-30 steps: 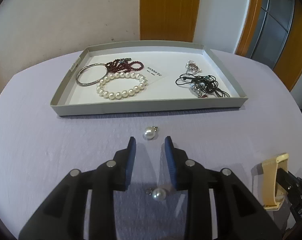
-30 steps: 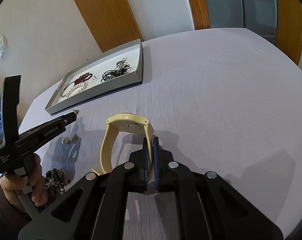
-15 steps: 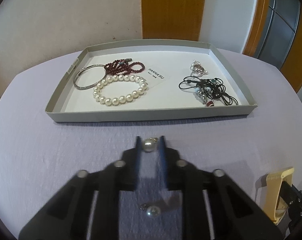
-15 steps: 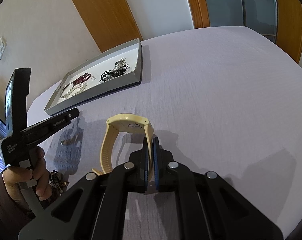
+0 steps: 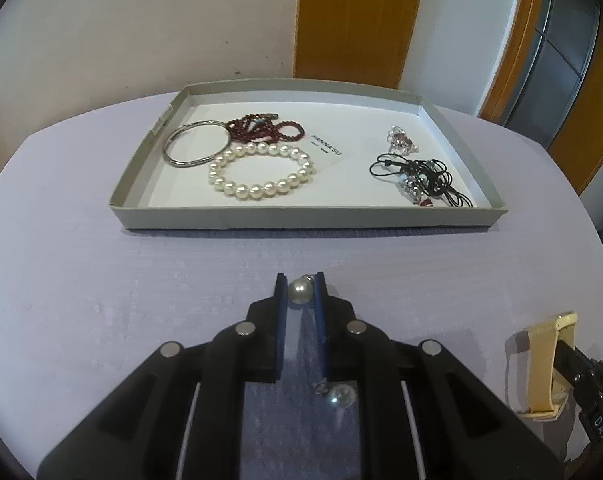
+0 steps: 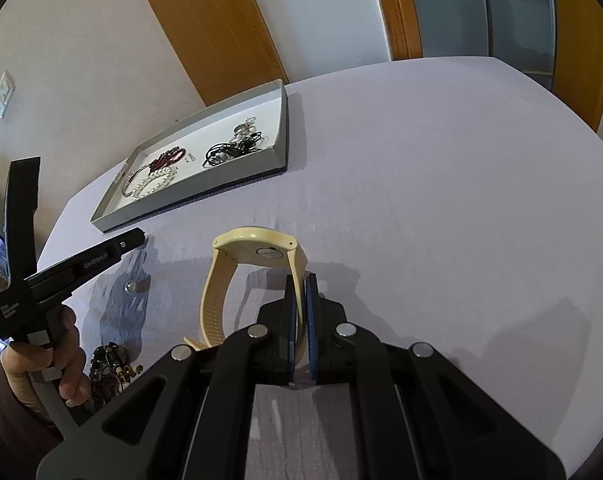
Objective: Organize jewelry
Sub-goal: 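Carry the cream watch and pearl earring over the gray tray with both tools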
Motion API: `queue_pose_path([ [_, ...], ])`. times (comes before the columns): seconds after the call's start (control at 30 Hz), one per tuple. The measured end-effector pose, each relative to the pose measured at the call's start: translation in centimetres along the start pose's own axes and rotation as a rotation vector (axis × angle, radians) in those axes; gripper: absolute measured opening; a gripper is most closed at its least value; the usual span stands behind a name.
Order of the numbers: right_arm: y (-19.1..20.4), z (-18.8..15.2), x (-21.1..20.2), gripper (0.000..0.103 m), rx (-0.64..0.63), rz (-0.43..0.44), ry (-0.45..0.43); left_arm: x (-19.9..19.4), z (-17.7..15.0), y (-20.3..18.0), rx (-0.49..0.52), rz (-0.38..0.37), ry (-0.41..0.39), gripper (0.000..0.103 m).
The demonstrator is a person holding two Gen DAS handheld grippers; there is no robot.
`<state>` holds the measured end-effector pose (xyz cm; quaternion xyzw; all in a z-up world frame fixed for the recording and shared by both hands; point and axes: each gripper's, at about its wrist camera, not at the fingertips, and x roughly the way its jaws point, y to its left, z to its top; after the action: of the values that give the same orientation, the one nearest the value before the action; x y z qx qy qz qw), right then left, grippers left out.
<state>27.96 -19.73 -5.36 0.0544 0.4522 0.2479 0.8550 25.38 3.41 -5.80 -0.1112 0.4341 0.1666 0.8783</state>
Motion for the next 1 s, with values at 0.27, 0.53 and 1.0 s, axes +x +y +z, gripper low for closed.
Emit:
queue_pose_path([
  [0.27, 1.3, 1.2, -0.2, 0.005, -0.030, 0.002, -0.009, -2.2, 0.4, 1.2, -0.012, -0.011, -0.027, 0.013],
  [0.53, 4.5, 5.1, 0.8, 0.005, -0.072, 0.027, -0.031, -3.6, 2.7, 2.4, -0.016, -0.009, -0.058, 0.013],
  [1.0, 8.7, 13.2, 7.8, 0.005, -0.070, 0.058, -0.030, 0.5, 10.3, 2.8, 0.012, 0.017, -0.078, 0.013],
])
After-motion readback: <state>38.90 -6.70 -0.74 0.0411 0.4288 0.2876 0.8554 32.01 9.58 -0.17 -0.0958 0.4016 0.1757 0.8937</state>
